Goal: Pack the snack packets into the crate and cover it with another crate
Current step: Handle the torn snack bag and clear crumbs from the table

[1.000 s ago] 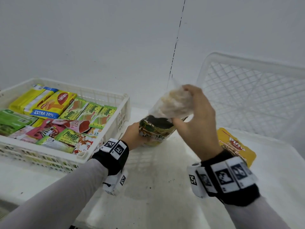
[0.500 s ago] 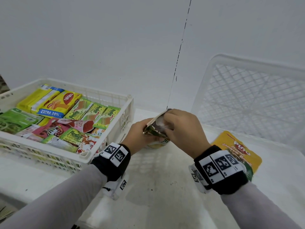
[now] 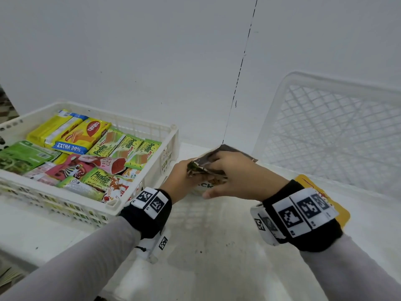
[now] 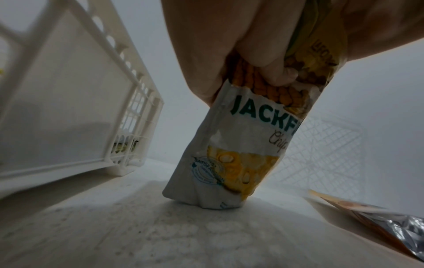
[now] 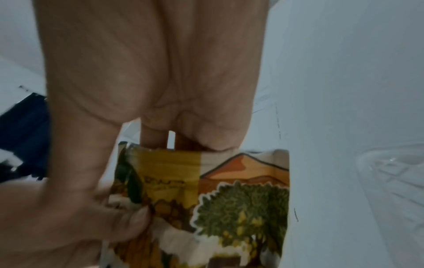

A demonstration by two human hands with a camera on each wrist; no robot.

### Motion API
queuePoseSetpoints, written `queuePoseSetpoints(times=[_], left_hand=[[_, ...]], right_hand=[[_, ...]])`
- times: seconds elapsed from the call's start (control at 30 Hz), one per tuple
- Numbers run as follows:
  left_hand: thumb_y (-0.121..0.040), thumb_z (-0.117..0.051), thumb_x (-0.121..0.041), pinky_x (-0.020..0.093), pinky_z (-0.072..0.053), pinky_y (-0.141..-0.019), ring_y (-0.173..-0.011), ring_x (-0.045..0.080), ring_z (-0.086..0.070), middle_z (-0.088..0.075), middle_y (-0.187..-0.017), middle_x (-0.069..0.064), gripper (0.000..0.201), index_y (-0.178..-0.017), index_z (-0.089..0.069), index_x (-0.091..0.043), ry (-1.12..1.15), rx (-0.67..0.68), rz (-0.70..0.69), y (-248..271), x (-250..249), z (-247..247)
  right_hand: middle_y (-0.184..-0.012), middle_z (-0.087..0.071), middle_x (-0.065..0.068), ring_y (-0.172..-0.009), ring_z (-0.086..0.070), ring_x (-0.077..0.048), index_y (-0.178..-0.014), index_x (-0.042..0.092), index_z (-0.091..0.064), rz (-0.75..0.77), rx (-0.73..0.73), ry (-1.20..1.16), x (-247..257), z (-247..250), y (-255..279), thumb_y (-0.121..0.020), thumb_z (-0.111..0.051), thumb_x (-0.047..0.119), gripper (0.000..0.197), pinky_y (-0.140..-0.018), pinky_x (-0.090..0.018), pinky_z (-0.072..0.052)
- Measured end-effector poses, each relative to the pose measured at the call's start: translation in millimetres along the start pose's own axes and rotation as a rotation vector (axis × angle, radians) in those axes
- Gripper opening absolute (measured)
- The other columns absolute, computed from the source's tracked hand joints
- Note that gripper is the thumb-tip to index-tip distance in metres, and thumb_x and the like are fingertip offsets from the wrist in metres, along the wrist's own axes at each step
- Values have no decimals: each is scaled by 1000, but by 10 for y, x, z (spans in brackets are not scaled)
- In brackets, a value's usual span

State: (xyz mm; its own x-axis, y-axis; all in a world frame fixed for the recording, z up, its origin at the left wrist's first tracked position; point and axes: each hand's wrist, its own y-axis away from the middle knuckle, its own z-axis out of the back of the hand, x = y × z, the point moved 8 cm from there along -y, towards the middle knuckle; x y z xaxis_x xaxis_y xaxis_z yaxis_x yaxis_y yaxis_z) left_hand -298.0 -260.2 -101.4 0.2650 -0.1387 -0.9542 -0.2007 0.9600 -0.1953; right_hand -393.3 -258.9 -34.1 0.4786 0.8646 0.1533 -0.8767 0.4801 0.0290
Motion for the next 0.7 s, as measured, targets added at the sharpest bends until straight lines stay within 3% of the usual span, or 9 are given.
queuePoseSetpoints(times=[0.1, 0.17, 0.23, 0.3, 0.4, 0.5, 0.57, 0.7], left_hand=[[-73, -71, -22, 44, -50, -91, -100, 27, -64, -70, -105, 15, 39, -107, -67, -4, -17, 14, 3, -15, 8, -17], [-71, -63, -31, 48, -47, -95, -110, 30, -60, -66, -114, 16, 53, -116, -62, -1, -44, 54, 9, -30, 24, -56], [-73, -61, -32, 49, -46, -95, -112, 31, -59, -66, -116, 15, 53, -118, -62, -4, -56, 67, 6, -26, 12, -72], [-76, -63, -30, 50, -48, -93, -109, 32, -60, -67, -111, 16, 46, -115, -64, -5, -55, 39, 5, -29, 17, -50], [-87, -63, -11, 48, -48, -94, -108, 27, -62, -68, -110, 12, 25, -112, -66, -16, -59, 49, -46, -45, 0, -63], [-87, -64, -10, 37, -50, -88, -97, 13, -65, -71, -98, -3, 32, -97, -65, -40, -92, 24, -33, -79, 33, -16], [-81, -71, -11, 33, -53, -82, -88, 7, -66, -71, -89, -13, 36, -90, -65, -45, -130, 47, -5, -96, 63, -11], [-68, -78, -4, 34, -52, -88, -102, 21, -63, -69, -107, 5, 54, -117, -64, -21, -339, 103, 9, -133, 61, -78]], right_hand=[[-103, -63, -1, -96, -57, -19, -102, 13, -65, -18, -26, 125, -21, -17, -28, -80, -68, 24, 24, -79, -29, -47], [-94, -67, -3, -87, -60, -21, -97, 13, -67, -40, -25, 166, -37, -3, -51, -82, -63, 14, 16, -73, -31, -48], [-87, -67, -4, -77, -54, -20, -95, 11, -68, -51, -6, 188, -44, 20, -98, -83, -58, 10, 15, -64, -27, -40], [-85, -64, -7, -76, -48, -22, -92, 10, -67, -64, 41, 233, -50, 9, -158, -85, -54, 8, 15, -65, -25, -34], [-82, -54, -9, -84, -49, -25, -90, 7, -65, -97, 116, 250, -106, -36, -236, -85, -47, 2, 19, -66, -25, -32], [-89, -60, -14, -86, -51, -27, -99, 4, -67, -106, 175, 223, -157, -61, -265, -85, -44, 0, 27, -66, -26, -32], [-88, -58, -12, -84, -49, -26, -94, 5, -66, -113, 206, 216, -208, -87, -275, -85, -43, 0, 26, -69, -26, -35], [-121, -61, -10, -113, -54, -27, -80, 12, -50, -96, 233, 220, -287, -130, -312, -87, -40, 1, 17, -93, -34, -46]])
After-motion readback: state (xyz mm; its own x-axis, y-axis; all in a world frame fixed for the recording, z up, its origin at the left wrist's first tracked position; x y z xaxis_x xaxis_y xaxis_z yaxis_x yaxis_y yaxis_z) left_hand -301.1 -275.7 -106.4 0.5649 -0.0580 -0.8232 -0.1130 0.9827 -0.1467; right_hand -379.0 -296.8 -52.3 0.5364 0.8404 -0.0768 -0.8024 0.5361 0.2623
